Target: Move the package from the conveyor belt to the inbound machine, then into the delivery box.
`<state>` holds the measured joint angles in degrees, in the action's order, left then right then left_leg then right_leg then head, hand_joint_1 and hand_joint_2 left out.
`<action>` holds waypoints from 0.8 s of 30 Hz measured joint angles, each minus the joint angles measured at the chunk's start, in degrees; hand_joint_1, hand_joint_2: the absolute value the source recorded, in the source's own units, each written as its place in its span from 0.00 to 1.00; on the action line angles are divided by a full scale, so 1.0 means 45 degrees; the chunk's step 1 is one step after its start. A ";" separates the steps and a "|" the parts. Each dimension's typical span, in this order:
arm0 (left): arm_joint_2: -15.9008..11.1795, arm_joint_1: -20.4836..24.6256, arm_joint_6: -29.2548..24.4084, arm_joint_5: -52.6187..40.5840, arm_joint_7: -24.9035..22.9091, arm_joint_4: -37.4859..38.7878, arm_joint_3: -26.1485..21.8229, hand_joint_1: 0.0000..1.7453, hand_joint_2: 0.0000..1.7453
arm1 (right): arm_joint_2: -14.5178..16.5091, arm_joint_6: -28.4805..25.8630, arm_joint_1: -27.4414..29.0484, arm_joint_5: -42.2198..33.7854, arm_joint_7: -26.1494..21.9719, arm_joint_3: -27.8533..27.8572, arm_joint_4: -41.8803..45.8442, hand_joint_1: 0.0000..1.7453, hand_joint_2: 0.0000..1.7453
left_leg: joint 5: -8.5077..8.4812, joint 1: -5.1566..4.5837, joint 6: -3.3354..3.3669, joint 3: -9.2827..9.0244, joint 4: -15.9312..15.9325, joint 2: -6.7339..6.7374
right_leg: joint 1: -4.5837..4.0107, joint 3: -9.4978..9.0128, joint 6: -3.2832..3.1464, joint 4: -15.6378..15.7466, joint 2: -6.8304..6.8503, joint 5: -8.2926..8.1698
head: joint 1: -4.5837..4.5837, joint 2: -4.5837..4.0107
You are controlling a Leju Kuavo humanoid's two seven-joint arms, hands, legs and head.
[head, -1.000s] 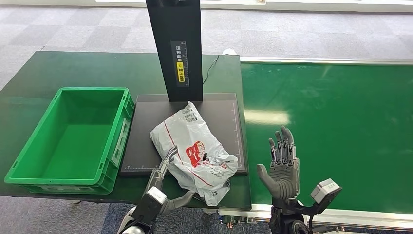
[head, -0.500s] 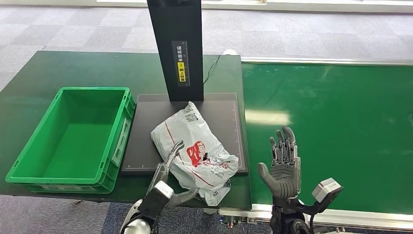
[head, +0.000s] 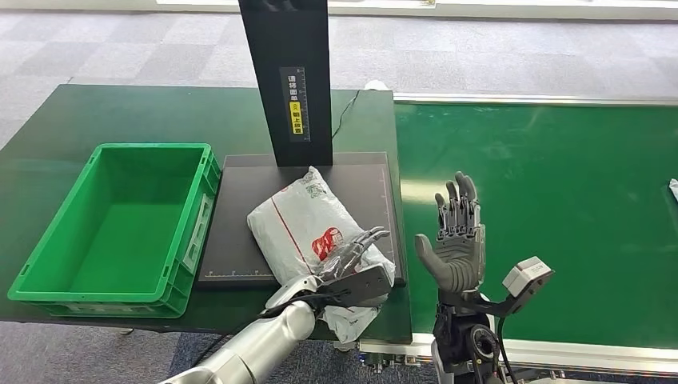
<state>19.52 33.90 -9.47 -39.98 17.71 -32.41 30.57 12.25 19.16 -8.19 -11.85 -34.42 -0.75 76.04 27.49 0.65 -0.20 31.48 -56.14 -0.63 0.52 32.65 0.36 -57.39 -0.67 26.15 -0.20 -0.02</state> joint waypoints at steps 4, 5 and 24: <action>0.0056 0.0738 0.0599 -0.0233 -0.0691 0.1399 0.0308 0.00 1.00 | -0.0019 0.0019 -0.0304 -0.0029 -0.0022 -0.0058 -0.0286 0.00 1.00 | 0.0000 0.0001 0.0000 0.0001 0.0002 0.0001 | -0.0001 -0.0001 -0.0001 -0.0001 0.0000 0.0001 | 0.0000 0.0000; 0.0073 0.0851 0.0787 -0.0285 -0.0812 0.1637 0.0376 0.00 1.00 | -0.0024 0.0021 -0.0364 -0.0053 -0.0034 -0.0060 -0.0340 0.00 1.00 | 0.0000 0.0001 0.0000 -0.0002 0.0003 -0.0001 | -0.0001 -0.0006 -0.0001 -0.0001 0.0001 0.0002 | -0.0001 0.0000; -0.0052 0.1223 0.1138 -0.1186 -0.1607 0.2783 0.1016 0.00 1.00 | -0.0149 -0.0036 -0.0662 -0.0112 -0.0049 -0.0204 -0.0631 0.00 1.00 | 0.0073 0.0007 -0.0013 -0.0317 0.0023 -0.0010 | -0.0009 -0.0351 -0.0007 0.0006 0.0010 0.0063 | 0.0000 0.0000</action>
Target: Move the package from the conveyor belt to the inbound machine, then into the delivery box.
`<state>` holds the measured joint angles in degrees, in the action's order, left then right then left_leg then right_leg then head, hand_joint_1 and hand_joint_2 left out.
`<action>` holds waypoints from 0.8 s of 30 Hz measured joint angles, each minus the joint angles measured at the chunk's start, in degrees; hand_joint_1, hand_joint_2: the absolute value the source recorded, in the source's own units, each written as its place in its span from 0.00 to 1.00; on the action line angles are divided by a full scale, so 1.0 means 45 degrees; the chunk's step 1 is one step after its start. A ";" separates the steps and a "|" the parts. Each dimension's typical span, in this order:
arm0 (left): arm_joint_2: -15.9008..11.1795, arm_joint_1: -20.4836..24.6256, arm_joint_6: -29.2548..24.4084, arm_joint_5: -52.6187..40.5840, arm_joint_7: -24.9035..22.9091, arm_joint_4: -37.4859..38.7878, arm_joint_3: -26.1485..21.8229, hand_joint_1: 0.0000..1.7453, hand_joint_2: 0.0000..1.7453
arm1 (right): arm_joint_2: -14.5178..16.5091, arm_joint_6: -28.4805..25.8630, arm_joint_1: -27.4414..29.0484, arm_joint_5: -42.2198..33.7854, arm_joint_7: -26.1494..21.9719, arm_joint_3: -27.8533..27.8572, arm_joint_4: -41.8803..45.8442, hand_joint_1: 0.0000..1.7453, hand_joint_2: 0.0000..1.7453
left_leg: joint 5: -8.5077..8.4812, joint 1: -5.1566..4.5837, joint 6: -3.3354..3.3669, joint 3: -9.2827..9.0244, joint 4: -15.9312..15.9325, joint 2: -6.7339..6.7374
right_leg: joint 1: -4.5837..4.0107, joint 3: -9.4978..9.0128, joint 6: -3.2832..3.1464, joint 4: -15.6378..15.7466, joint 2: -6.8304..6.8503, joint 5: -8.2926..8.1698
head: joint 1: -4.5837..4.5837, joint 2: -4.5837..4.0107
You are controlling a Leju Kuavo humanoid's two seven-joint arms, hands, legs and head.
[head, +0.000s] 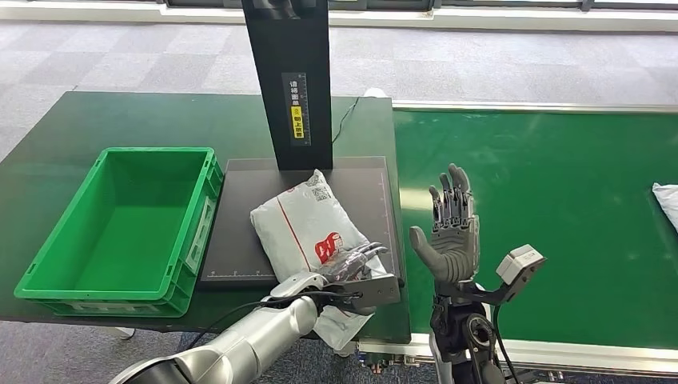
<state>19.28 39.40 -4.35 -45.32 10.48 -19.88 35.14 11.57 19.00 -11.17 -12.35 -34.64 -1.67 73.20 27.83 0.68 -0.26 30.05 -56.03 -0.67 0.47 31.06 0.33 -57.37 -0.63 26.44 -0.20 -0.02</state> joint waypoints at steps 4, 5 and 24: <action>0.0013 0.0022 0.0006 -0.0027 -0.0027 -0.0001 0.0078 0.00 1.00 | 0.0002 -0.0002 -0.0077 0.0000 0.0000 -0.0032 0.0000 0.00 1.00 | -0.0008 -0.0001 0.0000 0.0008 -0.0001 0.0000 | 0.0001 0.0003 0.0001 0.0000 0.0004 -0.0001 | 0.0000 0.0000; 0.0013 0.0024 0.0007 -0.0028 -0.0029 -0.0001 0.0089 0.00 1.00 | 0.0002 -0.0004 -0.0085 0.0000 0.0000 -0.0035 0.0000 0.00 1.00 | -0.0007 -0.0001 0.0001 0.0008 -0.0002 0.0000 | 0.0002 0.0002 0.0001 0.0000 0.0004 -0.0001 | 0.0000 0.0000; -0.0023 0.0158 -0.0169 -0.0023 0.0188 0.0045 0.0038 1.00 1.00 | 0.0017 -0.0227 -0.0334 0.0030 0.0007 -0.0187 -0.0057 0.00 1.00 | -0.0012 -0.0003 0.0005 0.0002 -0.0005 -0.0015 | 0.0003 -0.0018 0.0006 -0.0001 0.0017 0.0013 | -0.0001 0.0000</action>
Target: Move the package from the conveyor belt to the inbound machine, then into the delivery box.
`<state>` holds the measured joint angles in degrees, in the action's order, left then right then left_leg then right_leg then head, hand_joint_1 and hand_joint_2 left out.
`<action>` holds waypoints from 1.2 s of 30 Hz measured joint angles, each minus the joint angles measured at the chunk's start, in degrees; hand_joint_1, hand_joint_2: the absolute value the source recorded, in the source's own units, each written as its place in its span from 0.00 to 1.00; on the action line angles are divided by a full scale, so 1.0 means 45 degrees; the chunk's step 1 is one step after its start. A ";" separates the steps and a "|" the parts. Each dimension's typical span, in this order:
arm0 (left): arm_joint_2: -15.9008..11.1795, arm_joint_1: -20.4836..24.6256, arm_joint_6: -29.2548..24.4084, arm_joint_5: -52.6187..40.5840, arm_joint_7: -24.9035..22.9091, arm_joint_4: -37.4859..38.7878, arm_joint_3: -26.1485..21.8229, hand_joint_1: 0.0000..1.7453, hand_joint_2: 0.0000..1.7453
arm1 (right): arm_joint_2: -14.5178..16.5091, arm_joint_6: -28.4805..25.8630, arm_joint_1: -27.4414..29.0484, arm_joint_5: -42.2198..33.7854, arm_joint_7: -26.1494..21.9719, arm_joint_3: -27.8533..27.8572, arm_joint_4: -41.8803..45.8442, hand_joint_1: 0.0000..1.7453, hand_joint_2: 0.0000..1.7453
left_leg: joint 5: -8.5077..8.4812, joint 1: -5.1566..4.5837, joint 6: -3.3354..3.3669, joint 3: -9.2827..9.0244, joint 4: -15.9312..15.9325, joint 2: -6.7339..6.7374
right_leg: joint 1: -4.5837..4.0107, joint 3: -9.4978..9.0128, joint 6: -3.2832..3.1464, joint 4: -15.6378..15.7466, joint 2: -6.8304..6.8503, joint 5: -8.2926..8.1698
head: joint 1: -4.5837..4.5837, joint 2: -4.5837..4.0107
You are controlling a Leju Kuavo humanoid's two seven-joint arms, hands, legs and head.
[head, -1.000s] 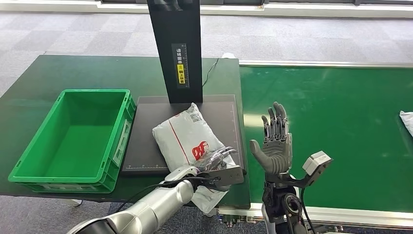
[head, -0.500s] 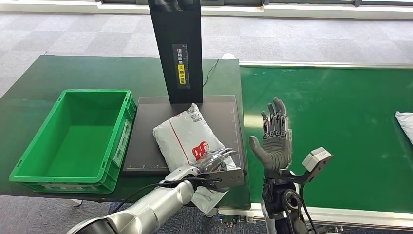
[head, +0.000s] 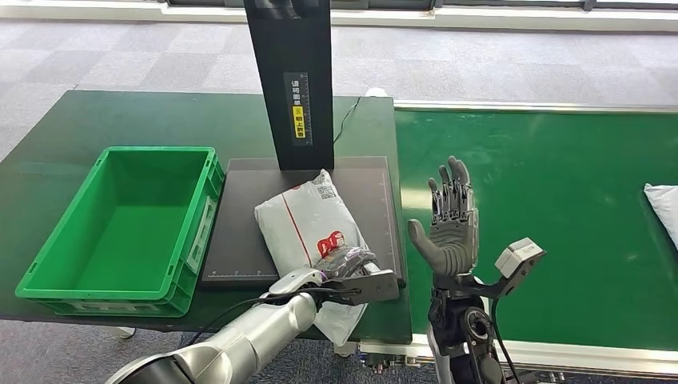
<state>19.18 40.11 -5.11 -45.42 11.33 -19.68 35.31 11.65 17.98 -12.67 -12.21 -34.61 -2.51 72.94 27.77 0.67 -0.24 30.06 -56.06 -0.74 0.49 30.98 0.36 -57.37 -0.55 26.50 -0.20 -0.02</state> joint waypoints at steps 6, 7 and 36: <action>-0.0033 -0.0040 0.0000 0.0005 0.0113 0.0002 -0.0112 1.00 1.00 | 0.0000 -0.0021 -0.0109 0.0004 0.0005 -0.0127 -0.0069 0.00 1.00 | 0.0012 -0.0003 0.0002 0.0006 0.0000 -0.0004 | 0.0003 0.0001 0.0003 0.0001 0.0004 0.0007 | -0.0001 0.0000; -0.0033 -0.0037 -0.0001 0.0005 0.0119 0.0002 -0.0128 1.00 1.00 | 0.0000 -0.0022 -0.0112 0.0004 0.0006 -0.0135 -0.0077 0.00 1.00 | 0.0011 -0.0003 0.0002 0.0007 0.0000 -0.0004 | 0.0003 0.0003 0.0003 0.0001 0.0004 0.0006 | -0.0001 0.0000; -0.1136 -0.3574 -0.2584 0.5830 0.6115 -0.5735 -0.2618 1.00 1.00 | -0.0234 -0.0521 0.1402 -0.0074 -0.0401 -0.0152 0.0179 0.00 1.00 | 0.0001 0.0000 -0.0006 0.0211 -0.0008 0.0015 | 0.0001 0.0261 -0.0001 -0.0007 -0.0012 0.0000 | 0.0004 0.0000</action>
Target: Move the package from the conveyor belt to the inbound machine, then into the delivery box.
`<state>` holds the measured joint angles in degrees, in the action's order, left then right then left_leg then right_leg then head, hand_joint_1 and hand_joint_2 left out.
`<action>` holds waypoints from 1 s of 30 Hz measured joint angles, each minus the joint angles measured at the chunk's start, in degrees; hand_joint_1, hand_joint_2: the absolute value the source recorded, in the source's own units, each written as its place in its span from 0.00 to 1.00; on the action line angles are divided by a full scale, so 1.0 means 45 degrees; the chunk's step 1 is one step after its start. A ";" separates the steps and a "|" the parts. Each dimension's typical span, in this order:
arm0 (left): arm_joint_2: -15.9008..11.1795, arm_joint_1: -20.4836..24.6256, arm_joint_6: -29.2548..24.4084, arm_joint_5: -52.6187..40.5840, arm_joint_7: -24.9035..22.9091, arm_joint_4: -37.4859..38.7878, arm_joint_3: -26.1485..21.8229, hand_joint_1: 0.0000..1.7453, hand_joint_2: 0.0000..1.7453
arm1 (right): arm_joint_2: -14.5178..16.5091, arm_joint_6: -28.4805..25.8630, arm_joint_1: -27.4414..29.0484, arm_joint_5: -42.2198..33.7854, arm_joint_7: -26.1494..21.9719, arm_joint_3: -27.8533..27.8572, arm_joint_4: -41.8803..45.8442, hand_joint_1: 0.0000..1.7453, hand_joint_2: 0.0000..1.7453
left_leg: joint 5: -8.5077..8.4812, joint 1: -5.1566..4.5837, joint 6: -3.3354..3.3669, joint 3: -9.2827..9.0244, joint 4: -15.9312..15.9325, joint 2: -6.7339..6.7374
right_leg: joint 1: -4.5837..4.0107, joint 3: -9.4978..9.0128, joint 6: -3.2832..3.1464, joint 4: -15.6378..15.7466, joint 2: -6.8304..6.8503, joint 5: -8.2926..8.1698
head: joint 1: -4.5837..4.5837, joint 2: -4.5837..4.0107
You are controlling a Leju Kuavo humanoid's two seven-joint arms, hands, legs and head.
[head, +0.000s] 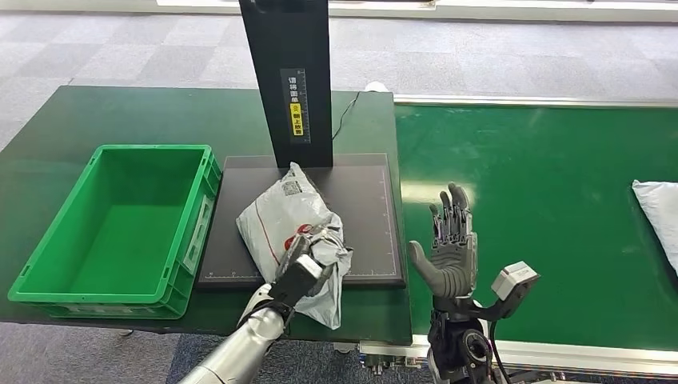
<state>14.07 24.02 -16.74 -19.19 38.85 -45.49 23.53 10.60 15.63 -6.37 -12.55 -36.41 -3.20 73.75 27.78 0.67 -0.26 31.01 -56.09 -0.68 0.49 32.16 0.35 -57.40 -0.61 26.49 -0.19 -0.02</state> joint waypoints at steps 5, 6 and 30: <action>-0.0604 -0.1488 -0.0429 0.0758 0.0129 -0.4233 -0.0482 1.00 1.00 | -0.0043 -0.0150 0.0770 0.0065 0.0006 0.0062 0.0659 0.00 1.00 | 0.0001 0.0000 0.0000 0.0064 0.0001 0.0003 | 0.0000 0.0059 0.0000 0.0000 0.0000 0.0002 | 0.0000 0.0000; -0.0699 -0.1770 -0.0561 0.0829 0.0169 -0.4991 -0.0558 1.00 1.00 | -0.0046 -0.0163 0.0882 0.0084 0.0007 0.0080 0.0777 0.00 1.00 | 0.0001 0.0000 0.0000 0.0072 0.0001 0.0004 | 0.0001 0.0067 0.0000 0.0000 0.0000 0.0002 | 0.0000 0.0000; -0.2578 -0.0883 -0.0224 0.4256 -0.1011 -1.2182 -0.4331 1.00 1.00 | 0.0124 0.0079 0.1043 0.0466 0.0253 0.0429 0.1347 0.00 1.00 | -0.0024 0.0007 -0.0010 0.0094 0.0000 0.0005 | -0.0005 0.0094 -0.0010 -0.0005 0.0001 -0.0009 | 0.0001 0.0000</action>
<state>2.46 20.05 -17.75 -0.04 34.30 -100.31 4.04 11.15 15.99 -1.67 -10.45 -35.28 -1.27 79.81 27.67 0.70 -0.31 31.43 -56.09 -0.66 0.47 32.58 0.31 -57.42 -0.61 26.45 -0.18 -0.02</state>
